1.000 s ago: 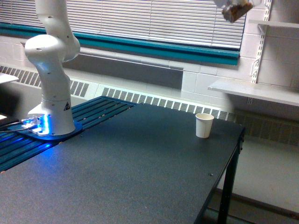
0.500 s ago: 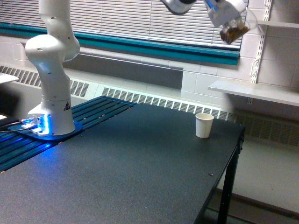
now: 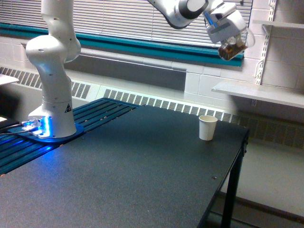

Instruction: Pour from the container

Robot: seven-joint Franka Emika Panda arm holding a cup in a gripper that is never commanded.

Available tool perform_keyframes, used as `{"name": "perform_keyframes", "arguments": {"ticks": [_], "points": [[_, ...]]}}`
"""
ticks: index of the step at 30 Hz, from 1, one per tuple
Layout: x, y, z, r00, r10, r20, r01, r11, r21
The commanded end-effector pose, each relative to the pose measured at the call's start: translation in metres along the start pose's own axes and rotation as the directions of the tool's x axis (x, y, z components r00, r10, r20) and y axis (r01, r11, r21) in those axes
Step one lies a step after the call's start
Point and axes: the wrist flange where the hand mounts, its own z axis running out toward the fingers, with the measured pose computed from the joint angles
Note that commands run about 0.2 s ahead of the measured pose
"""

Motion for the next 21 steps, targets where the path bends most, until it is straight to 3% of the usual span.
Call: {"name": "perform_keyframes", "arguments": {"ticks": [1,21], "points": [[-0.012,0.003,0.002,1.000,-0.009,-0.003,0.009,1.000,-0.003],[-0.056,0.038,0.020,0.998,-0.040,0.041,0.042,0.997,-0.065]]}}
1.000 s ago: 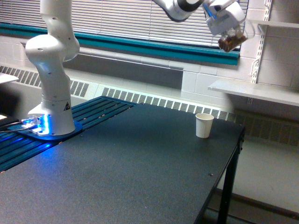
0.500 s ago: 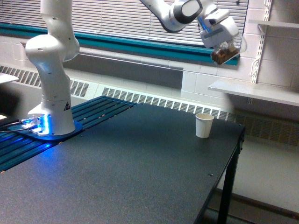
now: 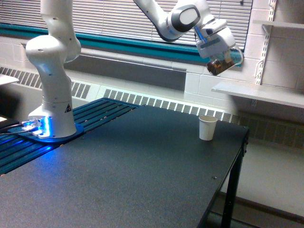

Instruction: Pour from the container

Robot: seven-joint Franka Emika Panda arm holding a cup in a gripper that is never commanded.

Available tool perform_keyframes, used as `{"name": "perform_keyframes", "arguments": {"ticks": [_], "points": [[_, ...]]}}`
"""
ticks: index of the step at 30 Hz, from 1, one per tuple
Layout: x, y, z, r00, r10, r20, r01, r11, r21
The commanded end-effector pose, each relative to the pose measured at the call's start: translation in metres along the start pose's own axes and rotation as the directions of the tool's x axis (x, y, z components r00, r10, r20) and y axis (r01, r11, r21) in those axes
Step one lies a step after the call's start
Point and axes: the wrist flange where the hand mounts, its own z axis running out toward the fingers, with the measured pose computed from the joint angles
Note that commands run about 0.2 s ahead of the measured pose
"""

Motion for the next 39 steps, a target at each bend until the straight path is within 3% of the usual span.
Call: {"name": "perform_keyframes", "arguments": {"ticks": [1,14,39], "points": [[-0.006,0.017,-0.002,1.000,0.017,-0.010,-0.017,1.000,-0.021],[-0.035,0.046,0.014,0.998,0.047,0.044,-0.044,0.997,-0.071],[-0.083,0.062,0.059,0.982,0.052,0.181,-0.027,0.990,-0.142]]}}
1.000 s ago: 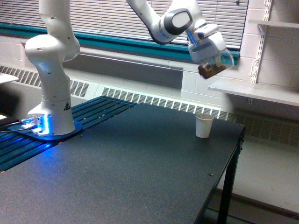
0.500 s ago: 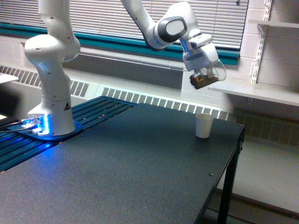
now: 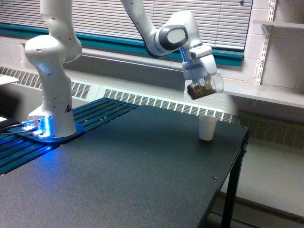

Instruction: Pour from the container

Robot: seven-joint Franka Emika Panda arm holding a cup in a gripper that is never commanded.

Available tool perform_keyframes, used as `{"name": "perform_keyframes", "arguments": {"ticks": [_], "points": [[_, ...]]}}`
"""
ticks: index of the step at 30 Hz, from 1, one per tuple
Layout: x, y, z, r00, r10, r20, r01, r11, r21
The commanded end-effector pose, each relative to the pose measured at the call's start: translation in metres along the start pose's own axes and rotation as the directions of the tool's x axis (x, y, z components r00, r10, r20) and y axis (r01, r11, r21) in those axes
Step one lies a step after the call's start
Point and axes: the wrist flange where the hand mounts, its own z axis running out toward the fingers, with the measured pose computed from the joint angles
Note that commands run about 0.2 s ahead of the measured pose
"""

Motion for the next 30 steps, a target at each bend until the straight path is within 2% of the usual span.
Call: {"name": "perform_keyframes", "arguments": {"ticks": [1,30], "points": [[-0.007,0.000,0.010,1.000,0.014,0.024,-0.013,1.000,-0.019],[-0.035,-0.025,0.047,0.989,-0.047,0.141,0.058,0.996,-0.074]]}}
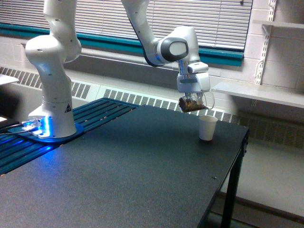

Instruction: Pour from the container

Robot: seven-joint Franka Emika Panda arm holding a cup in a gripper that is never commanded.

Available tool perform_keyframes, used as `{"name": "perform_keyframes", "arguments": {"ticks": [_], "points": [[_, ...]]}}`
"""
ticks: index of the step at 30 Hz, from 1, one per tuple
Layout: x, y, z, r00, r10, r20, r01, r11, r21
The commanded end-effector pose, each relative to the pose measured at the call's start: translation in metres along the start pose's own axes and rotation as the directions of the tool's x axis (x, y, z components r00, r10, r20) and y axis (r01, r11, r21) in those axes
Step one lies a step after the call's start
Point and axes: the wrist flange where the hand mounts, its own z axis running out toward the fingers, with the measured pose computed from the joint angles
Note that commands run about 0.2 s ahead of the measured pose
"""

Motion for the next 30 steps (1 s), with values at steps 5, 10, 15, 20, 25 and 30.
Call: {"name": "perform_keyframes", "arguments": {"ticks": [5,10,15,20,25,30], "points": [[0.000,-0.018,0.007,0.999,-0.031,0.016,0.032,0.999,-0.020],[0.000,-0.023,0.012,0.999,-0.037,0.030,0.038,0.999,-0.032],[0.001,-0.029,0.017,0.998,-0.051,0.047,0.053,0.998,-0.045],[0.001,-0.034,0.021,0.996,-0.060,0.060,0.063,0.996,-0.057],[0.001,-0.038,0.025,0.994,-0.073,0.080,0.079,0.994,-0.072],[0.002,-0.044,0.029,0.992,-0.088,0.092,0.095,0.992,-0.083]]}}
